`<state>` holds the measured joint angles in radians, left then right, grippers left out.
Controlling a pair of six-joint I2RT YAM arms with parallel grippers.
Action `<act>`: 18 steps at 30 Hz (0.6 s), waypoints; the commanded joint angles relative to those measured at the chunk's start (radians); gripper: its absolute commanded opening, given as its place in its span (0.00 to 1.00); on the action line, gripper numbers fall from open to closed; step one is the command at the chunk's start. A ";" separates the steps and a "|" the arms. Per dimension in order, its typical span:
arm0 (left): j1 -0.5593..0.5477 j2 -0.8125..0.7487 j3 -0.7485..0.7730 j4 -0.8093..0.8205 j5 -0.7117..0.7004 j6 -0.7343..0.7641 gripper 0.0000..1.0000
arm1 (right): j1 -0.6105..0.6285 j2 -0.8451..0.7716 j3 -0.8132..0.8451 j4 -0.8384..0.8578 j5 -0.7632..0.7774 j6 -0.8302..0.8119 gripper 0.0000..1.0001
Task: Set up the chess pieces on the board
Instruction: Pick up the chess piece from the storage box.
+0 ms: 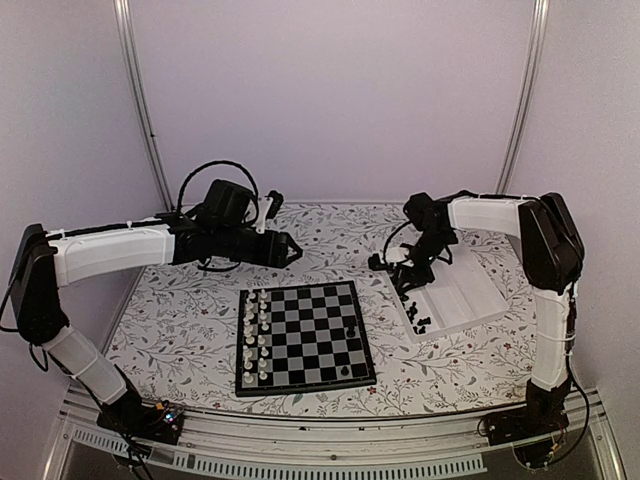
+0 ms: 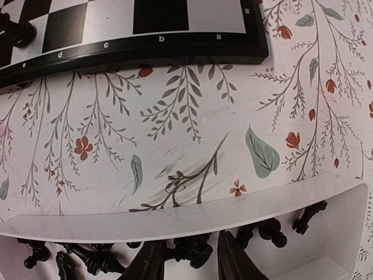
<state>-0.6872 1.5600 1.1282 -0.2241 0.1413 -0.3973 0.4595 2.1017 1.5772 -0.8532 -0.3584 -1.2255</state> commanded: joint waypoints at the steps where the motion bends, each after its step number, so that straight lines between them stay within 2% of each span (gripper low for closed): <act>1: -0.014 -0.002 0.004 -0.021 -0.014 0.009 0.68 | 0.016 0.041 0.029 -0.030 0.021 -0.040 0.26; 7: -0.014 0.004 0.004 -0.024 -0.018 0.016 0.69 | 0.016 0.043 0.050 -0.059 0.024 -0.038 0.01; 18: -0.014 0.032 0.015 -0.017 -0.012 0.033 0.69 | 0.016 -0.072 0.079 -0.124 0.064 0.019 0.00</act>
<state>-0.6872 1.5734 1.1286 -0.2455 0.1295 -0.3855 0.4706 2.1178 1.6268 -0.9272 -0.2989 -1.2327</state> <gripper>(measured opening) 0.685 0.040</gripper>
